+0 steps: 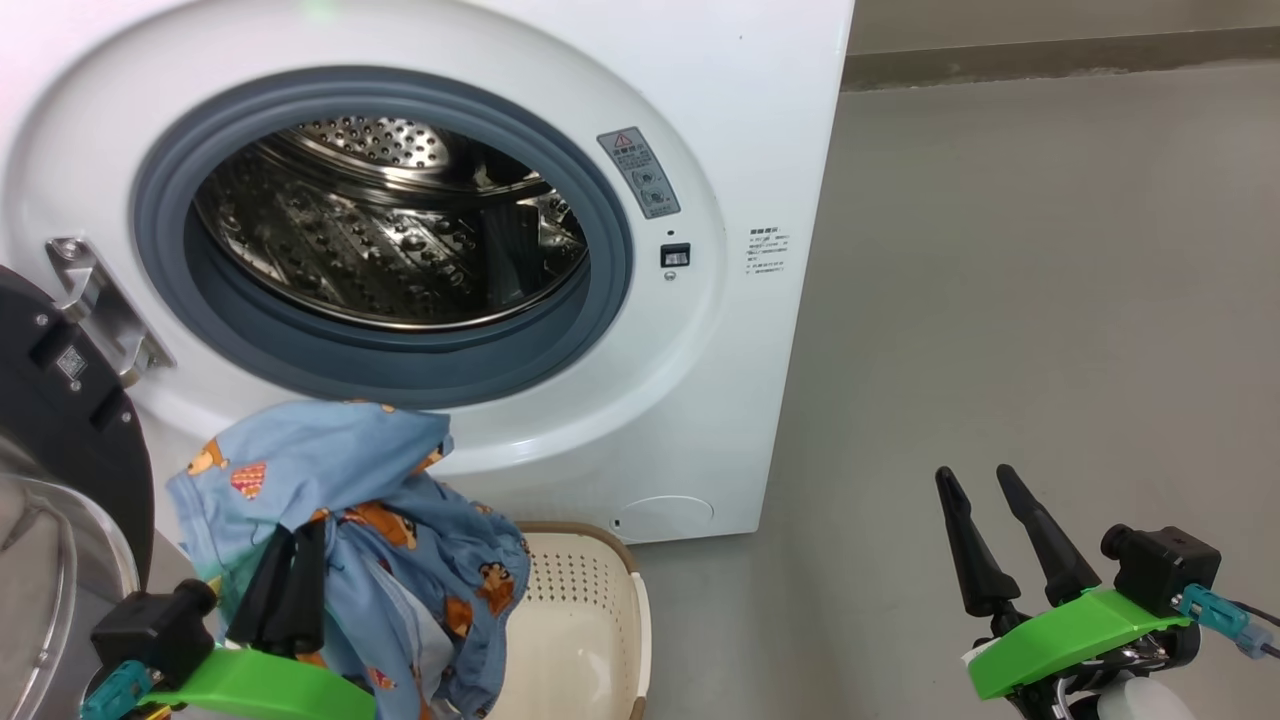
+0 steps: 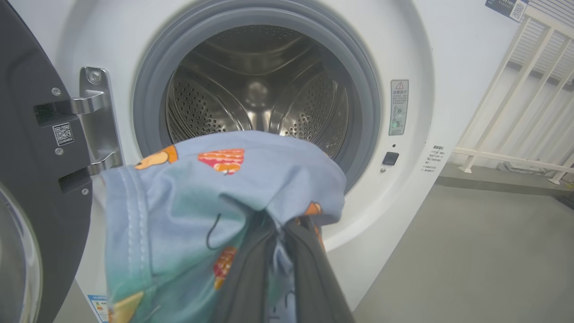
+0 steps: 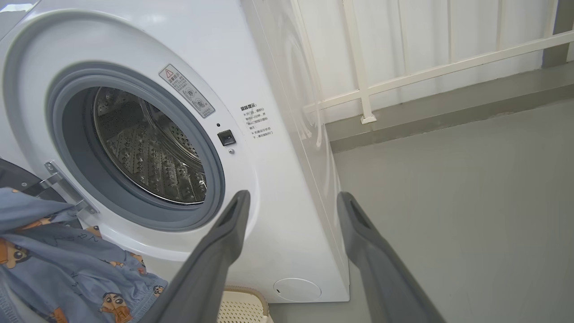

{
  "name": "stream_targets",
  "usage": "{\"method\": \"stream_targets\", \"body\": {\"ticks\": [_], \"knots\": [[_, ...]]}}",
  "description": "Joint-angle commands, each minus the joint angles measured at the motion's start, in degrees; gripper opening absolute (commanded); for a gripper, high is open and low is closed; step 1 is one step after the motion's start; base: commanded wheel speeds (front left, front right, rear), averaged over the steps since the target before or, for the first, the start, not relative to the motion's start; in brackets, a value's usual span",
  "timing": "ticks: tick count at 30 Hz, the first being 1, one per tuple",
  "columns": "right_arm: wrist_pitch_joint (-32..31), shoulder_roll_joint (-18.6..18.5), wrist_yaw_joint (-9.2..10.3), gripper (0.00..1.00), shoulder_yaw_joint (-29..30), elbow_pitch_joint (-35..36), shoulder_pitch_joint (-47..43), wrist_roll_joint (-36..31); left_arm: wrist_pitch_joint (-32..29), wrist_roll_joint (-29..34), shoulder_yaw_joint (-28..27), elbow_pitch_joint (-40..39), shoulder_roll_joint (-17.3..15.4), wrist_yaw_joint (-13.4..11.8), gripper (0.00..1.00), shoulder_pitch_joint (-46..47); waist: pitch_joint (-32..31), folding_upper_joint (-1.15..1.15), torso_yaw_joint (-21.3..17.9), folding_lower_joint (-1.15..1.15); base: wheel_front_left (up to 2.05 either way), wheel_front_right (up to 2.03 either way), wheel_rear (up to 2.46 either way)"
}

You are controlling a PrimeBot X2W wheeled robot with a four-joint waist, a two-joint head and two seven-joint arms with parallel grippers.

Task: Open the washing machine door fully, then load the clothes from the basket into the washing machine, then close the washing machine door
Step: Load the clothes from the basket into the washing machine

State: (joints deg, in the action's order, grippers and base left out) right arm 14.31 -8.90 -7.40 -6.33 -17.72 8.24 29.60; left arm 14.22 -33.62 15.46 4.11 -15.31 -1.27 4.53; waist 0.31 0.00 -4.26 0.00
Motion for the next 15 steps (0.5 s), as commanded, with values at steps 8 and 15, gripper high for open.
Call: {"method": "stream_targets", "body": {"ticks": [8,15], "knots": [[0.69,-1.00,-0.09,1.00,-1.75,1.53,1.17,0.24,0.77,0.93,-2.99,-1.11,-0.93,-0.07,0.00,1.99,0.41,0.00,-0.24,0.00,0.00,0.00,0.00],[0.69,-0.90,-0.09,1.00,-1.96,1.50,1.51,0.19,0.76,1.10,-2.44,-0.29,-1.17,1.32,0.00,6.83,1.55,0.00,-0.25,0.00,0.00,0.00,0.00]]}}
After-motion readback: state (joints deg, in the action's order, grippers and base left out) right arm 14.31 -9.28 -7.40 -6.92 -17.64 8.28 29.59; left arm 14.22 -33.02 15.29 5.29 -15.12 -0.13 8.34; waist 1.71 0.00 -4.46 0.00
